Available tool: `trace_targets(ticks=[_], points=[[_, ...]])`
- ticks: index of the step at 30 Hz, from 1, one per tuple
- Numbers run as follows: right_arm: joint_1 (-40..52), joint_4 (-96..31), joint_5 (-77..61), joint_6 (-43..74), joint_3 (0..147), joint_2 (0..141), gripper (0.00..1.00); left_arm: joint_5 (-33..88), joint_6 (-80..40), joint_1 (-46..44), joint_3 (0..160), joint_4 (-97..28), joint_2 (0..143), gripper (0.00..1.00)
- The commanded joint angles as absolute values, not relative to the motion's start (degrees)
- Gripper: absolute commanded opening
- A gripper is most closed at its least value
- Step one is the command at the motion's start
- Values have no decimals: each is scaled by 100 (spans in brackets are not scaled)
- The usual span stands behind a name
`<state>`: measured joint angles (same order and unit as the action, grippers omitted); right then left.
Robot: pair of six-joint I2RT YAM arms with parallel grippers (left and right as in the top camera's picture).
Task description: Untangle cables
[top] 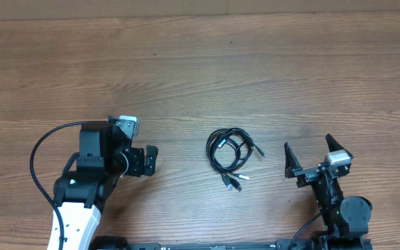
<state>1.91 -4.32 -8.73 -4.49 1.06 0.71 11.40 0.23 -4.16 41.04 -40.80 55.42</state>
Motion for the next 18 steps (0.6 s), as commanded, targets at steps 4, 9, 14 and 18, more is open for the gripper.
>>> trace_targets(ticks=[4, 9, 14, 18], points=[[220, -412, -862, -438, 47, 71, 100, 1203, 154, -458, 4259, -4093, 5551, 99], [220, -412, -862, -438, 47, 71, 100, 1205, 152, -458, 4259, -4091, 5551, 99], [220, -412, -862, -436, 47, 71, 100, 1208, 152, -458, 4259, -4091, 5551, 99], [220, -412, -862, -438, 47, 71, 100, 1210, 152, -458, 4259, -4053, 5551, 100]])
